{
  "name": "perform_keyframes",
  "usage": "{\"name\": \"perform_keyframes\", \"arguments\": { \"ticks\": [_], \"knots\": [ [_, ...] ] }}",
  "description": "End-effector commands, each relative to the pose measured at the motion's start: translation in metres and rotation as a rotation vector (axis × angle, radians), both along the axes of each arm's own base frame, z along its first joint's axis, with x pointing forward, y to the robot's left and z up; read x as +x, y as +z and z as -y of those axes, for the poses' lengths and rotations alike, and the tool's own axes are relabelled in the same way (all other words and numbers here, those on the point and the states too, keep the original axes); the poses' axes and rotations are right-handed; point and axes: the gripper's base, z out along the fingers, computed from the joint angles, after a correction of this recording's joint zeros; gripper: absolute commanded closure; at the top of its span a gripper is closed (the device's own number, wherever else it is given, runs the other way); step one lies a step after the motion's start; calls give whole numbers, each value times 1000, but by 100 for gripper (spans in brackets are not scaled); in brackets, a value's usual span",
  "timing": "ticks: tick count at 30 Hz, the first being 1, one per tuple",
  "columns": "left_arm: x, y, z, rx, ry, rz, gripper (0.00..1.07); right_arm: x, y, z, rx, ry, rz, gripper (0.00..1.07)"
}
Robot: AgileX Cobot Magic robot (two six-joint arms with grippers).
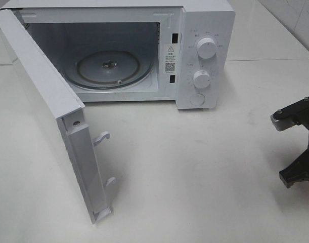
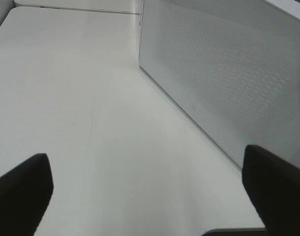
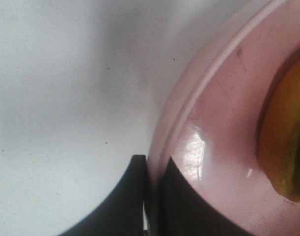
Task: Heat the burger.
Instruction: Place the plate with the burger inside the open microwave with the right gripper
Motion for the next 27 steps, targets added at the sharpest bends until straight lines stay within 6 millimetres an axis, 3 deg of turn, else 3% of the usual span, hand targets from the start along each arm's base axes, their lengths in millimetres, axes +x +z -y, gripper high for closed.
{"name": "perform_keyframes", "arguments": {
  "ticks": [1,20,27],
  "knots": [
    [0,1,0,-3,0,19,6,-5,14,-1,-70,46,19,107],
    [0,1,0,-3,0,19,6,-29,39,-39,-77,326,60,107],
    [0,1,0,-3,0,19,6,-45,42,-65,-92,530,43,107]
  ]
}}
